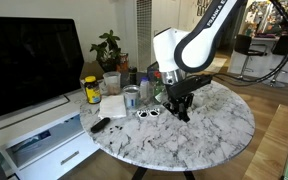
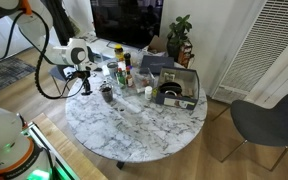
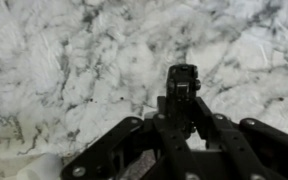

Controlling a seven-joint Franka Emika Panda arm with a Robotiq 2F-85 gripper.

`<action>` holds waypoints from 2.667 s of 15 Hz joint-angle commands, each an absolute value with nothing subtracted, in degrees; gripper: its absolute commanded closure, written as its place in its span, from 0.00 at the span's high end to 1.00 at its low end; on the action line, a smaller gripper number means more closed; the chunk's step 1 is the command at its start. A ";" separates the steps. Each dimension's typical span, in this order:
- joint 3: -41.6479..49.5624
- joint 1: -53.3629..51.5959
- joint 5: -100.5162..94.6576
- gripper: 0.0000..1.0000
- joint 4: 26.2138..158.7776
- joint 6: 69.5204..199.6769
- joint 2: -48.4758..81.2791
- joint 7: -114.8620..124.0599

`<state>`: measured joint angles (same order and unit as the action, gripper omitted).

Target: Move the toy car to the right

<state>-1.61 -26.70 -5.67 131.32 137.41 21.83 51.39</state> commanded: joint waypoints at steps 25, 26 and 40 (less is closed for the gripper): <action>1.69 0.98 -12.79 0.07 149.59 151.38 1.09 38.40; 2.64 2.04 -11.67 0.07 147.59 151.14 2.64 38.08; 10.70 5.99 9.18 0.29 128.70 155.89 24.93 32.11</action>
<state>9.32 7.50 7.91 128.77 156.16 24.91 33.00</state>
